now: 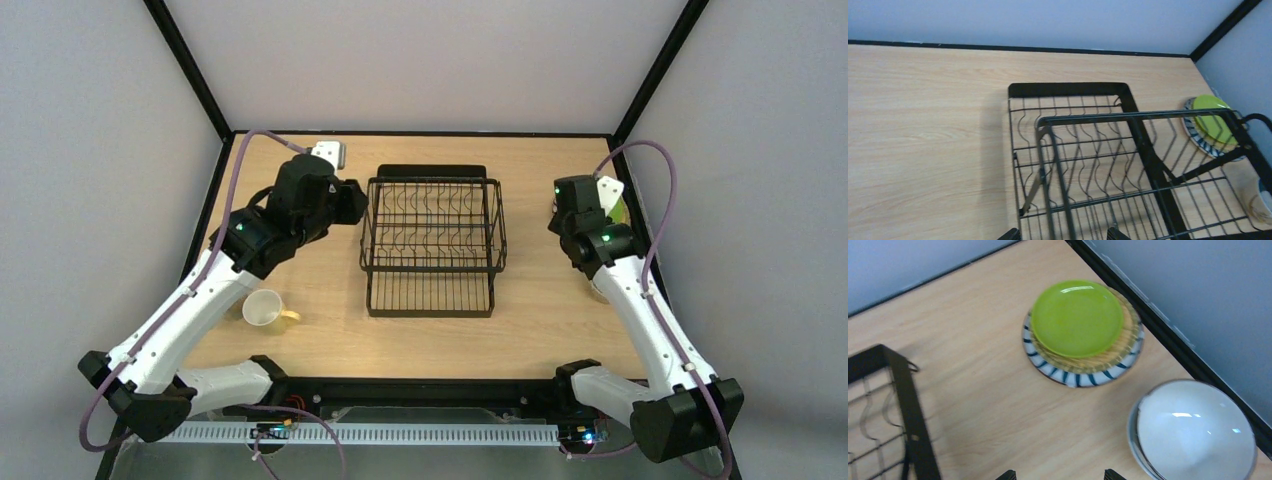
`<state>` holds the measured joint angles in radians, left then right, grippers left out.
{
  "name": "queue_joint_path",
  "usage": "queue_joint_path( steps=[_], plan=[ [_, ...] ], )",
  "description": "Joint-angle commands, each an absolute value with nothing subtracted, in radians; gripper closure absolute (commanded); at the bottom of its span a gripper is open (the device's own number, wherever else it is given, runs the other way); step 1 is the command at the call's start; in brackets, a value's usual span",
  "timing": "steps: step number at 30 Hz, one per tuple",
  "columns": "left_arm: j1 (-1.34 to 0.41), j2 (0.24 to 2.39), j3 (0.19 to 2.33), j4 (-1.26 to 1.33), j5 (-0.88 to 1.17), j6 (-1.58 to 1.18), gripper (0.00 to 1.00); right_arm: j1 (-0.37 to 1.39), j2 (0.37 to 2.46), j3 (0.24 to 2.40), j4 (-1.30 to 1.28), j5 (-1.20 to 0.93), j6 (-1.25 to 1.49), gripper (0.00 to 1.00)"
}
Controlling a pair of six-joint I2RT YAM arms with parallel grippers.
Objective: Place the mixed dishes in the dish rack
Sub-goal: Move the dish rack to the center of the board.
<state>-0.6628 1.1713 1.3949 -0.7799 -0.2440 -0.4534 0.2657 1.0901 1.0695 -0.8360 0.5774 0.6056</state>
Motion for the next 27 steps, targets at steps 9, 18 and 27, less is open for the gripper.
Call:
queue_joint_path(
  steps=[9,18,27],
  plan=[
    [-0.613,1.104,1.266,-0.804,-0.233,-0.522,0.01,0.262,1.152,1.235,-0.729,0.356,0.363,0.0],
    [-0.613,1.11,1.231,-0.76,-0.211,-0.565,0.01,0.262,1.191,1.318,-0.748,0.165,0.255,0.0],
    [-0.612,1.133,1.211,-0.719,-0.189,-0.594,0.01,0.262,1.209,1.366,-0.781,0.028,0.183,0.03]
  ],
)
